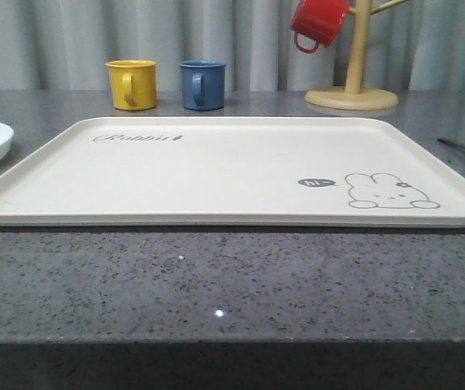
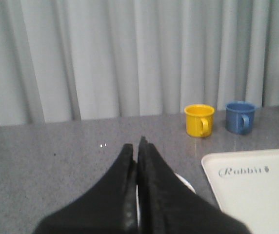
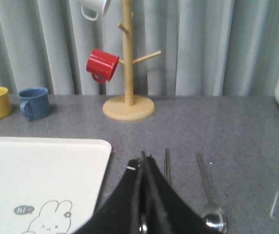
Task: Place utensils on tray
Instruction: 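Lower the left gripper toward the rim of the white plate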
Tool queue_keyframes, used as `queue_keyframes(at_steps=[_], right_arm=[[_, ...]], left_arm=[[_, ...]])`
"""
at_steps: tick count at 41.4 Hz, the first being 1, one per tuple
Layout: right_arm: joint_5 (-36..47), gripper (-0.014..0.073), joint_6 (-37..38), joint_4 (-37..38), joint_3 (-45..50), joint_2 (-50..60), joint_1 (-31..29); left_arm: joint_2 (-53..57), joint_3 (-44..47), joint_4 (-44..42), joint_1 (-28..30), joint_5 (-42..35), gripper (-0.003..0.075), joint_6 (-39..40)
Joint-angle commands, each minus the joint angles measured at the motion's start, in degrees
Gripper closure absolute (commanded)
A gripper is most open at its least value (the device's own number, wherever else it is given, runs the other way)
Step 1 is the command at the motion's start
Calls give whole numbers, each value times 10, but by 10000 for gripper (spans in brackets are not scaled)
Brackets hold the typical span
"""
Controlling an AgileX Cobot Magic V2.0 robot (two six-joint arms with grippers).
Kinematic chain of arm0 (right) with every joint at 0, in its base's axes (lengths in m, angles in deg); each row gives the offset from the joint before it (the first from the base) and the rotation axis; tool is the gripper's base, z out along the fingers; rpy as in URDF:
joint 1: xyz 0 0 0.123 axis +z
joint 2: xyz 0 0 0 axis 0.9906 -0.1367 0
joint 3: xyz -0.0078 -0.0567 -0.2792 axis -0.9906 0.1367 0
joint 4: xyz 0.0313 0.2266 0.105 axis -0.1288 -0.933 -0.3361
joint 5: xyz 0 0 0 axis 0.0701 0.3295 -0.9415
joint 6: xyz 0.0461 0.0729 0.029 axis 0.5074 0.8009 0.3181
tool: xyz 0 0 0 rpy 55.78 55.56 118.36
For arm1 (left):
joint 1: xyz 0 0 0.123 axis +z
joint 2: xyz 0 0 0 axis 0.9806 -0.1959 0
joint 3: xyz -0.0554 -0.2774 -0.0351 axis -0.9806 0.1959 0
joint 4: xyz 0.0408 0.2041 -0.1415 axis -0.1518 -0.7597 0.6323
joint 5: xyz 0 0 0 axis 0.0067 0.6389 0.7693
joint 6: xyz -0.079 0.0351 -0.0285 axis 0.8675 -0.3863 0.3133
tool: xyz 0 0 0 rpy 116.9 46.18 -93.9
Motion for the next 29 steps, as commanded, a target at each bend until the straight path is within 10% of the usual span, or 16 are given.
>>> queue_keyframes(at_steps=[1, 24, 29], right_arm=[[-8, 663, -6, 6, -45, -58, -2], [-33, 660, -6, 6, -46, -200, -2], [-36, 548, -6, 6, -46, -211, -2]], left_arm=[[-48, -44, 6, 1, 22, 738, 2], [-132, -46, 6, 1, 32, 738, 2], [-139, -46, 6, 1, 32, 674, 2]])
